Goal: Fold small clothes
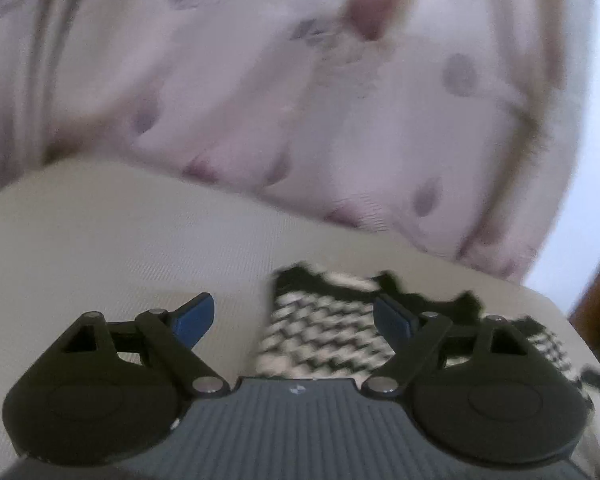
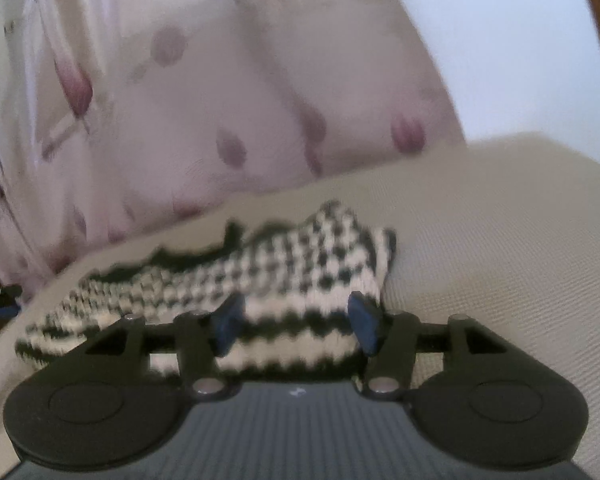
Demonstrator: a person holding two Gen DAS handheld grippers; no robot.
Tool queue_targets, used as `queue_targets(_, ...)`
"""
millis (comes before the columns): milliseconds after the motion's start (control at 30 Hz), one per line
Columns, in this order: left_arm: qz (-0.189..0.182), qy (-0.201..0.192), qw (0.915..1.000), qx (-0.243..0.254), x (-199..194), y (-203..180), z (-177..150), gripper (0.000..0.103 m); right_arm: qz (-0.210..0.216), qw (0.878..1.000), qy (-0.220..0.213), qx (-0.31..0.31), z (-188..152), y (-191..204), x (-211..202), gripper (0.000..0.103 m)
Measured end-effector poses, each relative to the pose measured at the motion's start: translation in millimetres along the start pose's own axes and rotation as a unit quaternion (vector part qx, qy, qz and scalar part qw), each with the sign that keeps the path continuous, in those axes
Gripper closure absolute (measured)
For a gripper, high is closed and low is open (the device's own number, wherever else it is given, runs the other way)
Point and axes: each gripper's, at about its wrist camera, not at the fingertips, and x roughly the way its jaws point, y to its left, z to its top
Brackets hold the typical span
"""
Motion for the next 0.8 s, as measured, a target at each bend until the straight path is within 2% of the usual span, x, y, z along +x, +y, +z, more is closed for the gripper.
queue_targets(100, -0.044, 0.007, 0.9987, 0.024, 15.2, -28.1, 4.7, 0.02, 0.014, 1.0, -0.007, -0.013, 21.9, 14.0, 3.8, 0.047)
queue_targets(167, -0.07, 0.022, 0.9965, 0.04, 37.3, -45.3, 1.2, 0.027, 0.027, 0.999, 0.011, -0.045, 34.9, 29.4, 20.0, 0.051)
queue_targets(233, -0.069, 0.036, 0.9955, 0.055, 61.8, -55.0, -6.1, 0.035, 0.032, 0.995, 0.034, -0.087, 45.1, 44.6, 43.8, 0.052)
queue_targets(333, -0.048, 0.06, 0.996, 0.045, 91.8, -51.2, -16.7, 0.037, 0.026, 0.991, 0.069, -0.11, 54.2, 47.7, 82.4, 0.059)
queue_targets(400, -0.021, 0.061, 0.9977, 0.019, 101.0, -36.8, -23.9, 0.038, 0.003, 0.991, 0.094, -0.097, 58.6, 33.1, 106.6, 0.06)
queue_targets(433, -0.014, 0.059, 0.9981, 0.009, 103.2, -29.5, -26.6, 0.039, -0.018, 0.99, 0.113, -0.083, 57.8, 21.2, 117.6, 0.069)
queue_targets(467, -0.02, 0.054, 0.9984, -0.001, 104.9, -21.2, -28.7, 0.039, -0.043, 0.988, 0.129, -0.067, 56.8, 7.8, 126.3, 0.071)
queue_targets(500, -0.031, 0.045, 0.9985, -0.009, 103.4, -16.6, -30.4, 0.039, -0.032, 0.992, 0.116, -0.037, 57.9, -5.2, 124.7, 0.072)
queue_targets(533, -0.032, 0.044, 0.9984, -0.014, 102.9, -14.2, -29.6, 0.039, -0.026, 0.993, 0.111, 0.002, 59.6, -15.7, 121.7, 0.08)
queue_targets(567, -0.031, 0.044, 0.9985, -0.01, 102.5, -15.2, -29.3, 0.038, -0.026, 0.994, 0.103, 0.034, 60.8, -22.0, 117.7, 0.081)
queue_targets(633, -0.033, 0.044, 0.9985, -0.002, 102.4, -17.4, -29.5, 0.036, -0.011, 0.997, 0.061, 0.055, 61.0, -21.0, 100.1, 0.079)
queue_targets(733, -0.035, 0.045, 0.9984, 0.006, 102.7, -21.4, -28.9, 0.029, 0.025, 0.999, 0.033, 0.029, 58.9, 3.5, 68.0, 0.078)
queue_targets(800, -0.035, 0.046, 0.9982, 0.013, 101.8, -24.7, -29.6, 0.023, 0.002, 0.998, 0.044, -0.034, 46.6, 27.5, 51.9, 0.078)
